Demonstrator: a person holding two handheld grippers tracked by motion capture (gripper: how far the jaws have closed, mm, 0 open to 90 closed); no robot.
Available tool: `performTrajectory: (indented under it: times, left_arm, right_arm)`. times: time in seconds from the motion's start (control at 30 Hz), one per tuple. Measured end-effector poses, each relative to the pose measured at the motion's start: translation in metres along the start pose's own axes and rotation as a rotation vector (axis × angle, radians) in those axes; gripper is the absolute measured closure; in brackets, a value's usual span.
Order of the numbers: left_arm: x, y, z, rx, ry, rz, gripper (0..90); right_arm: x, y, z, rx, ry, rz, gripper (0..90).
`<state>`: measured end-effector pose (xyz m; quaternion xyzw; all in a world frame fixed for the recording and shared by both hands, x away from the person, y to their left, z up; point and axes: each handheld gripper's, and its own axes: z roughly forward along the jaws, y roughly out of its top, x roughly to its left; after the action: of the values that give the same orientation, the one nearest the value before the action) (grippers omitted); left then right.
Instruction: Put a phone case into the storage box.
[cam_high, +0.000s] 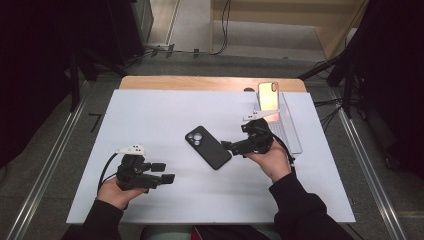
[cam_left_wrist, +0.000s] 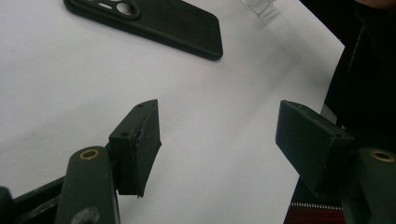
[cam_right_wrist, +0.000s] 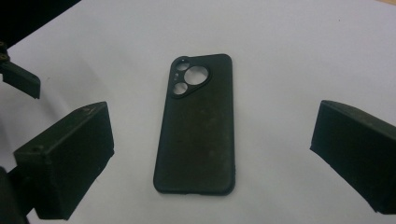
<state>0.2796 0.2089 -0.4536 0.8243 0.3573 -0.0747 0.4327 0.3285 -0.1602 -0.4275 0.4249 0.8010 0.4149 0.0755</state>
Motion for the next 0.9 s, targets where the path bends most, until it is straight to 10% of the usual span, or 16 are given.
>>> performTrajectory:
  times: [0.9]
  left_arm:
    - [-0.001, -0.007, -0.005, -0.013, 0.009, -0.006, 30.9]
  right_arm:
    - [0.005, 0.028, 0.054, 0.013, 0.021, -0.056, 0.0]
